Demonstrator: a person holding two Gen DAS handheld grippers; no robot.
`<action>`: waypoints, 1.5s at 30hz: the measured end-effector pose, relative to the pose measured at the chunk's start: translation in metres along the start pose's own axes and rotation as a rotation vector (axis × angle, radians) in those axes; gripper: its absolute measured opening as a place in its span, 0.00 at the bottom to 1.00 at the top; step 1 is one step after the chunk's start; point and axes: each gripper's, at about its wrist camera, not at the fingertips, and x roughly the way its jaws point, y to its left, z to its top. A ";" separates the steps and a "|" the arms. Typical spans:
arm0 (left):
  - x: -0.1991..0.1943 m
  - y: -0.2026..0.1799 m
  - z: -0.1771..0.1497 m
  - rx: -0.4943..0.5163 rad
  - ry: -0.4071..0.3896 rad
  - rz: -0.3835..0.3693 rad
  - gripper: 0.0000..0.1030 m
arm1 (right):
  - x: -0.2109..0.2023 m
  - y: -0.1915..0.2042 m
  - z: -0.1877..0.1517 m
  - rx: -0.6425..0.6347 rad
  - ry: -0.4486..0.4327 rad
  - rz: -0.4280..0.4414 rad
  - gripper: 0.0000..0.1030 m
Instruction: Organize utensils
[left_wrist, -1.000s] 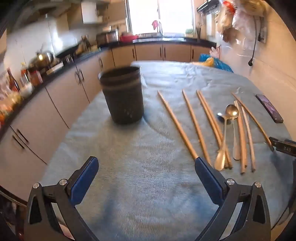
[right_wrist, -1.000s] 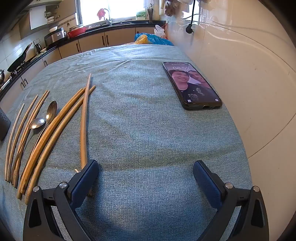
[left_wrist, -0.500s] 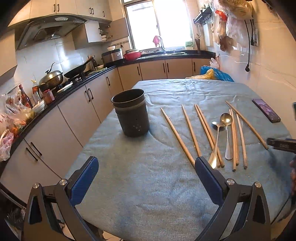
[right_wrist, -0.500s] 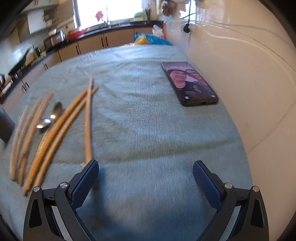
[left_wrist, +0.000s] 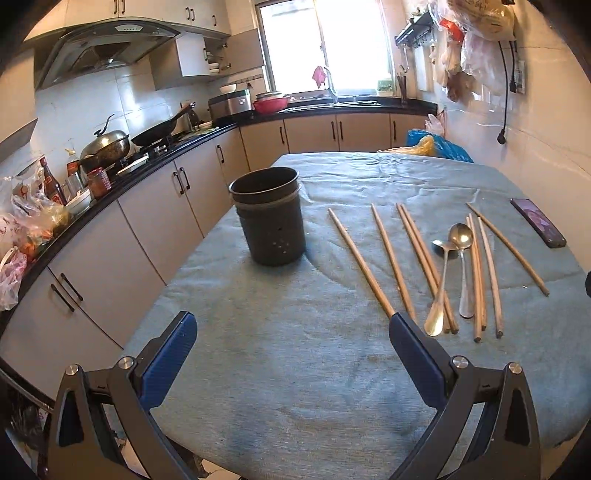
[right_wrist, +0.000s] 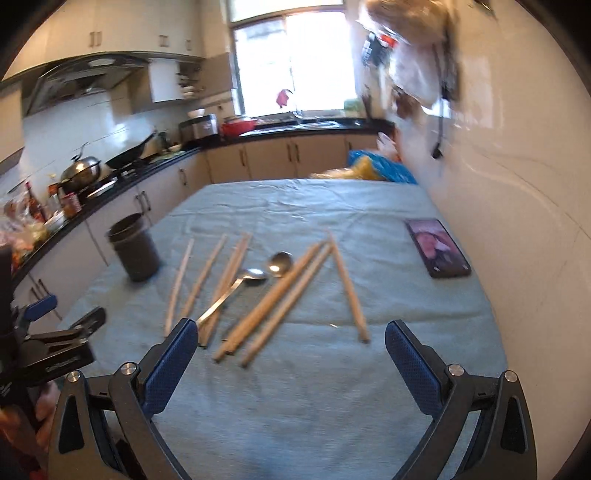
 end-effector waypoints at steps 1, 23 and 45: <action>0.001 0.001 0.000 -0.003 0.003 0.000 1.00 | 0.002 0.005 0.000 -0.011 0.002 0.005 0.99; 0.010 0.006 -0.004 -0.001 0.027 -0.003 1.00 | 0.020 0.009 -0.002 0.008 0.070 0.076 0.88; 0.015 0.002 -0.006 0.008 0.046 -0.002 1.00 | 0.025 0.009 -0.005 0.011 0.090 0.107 0.86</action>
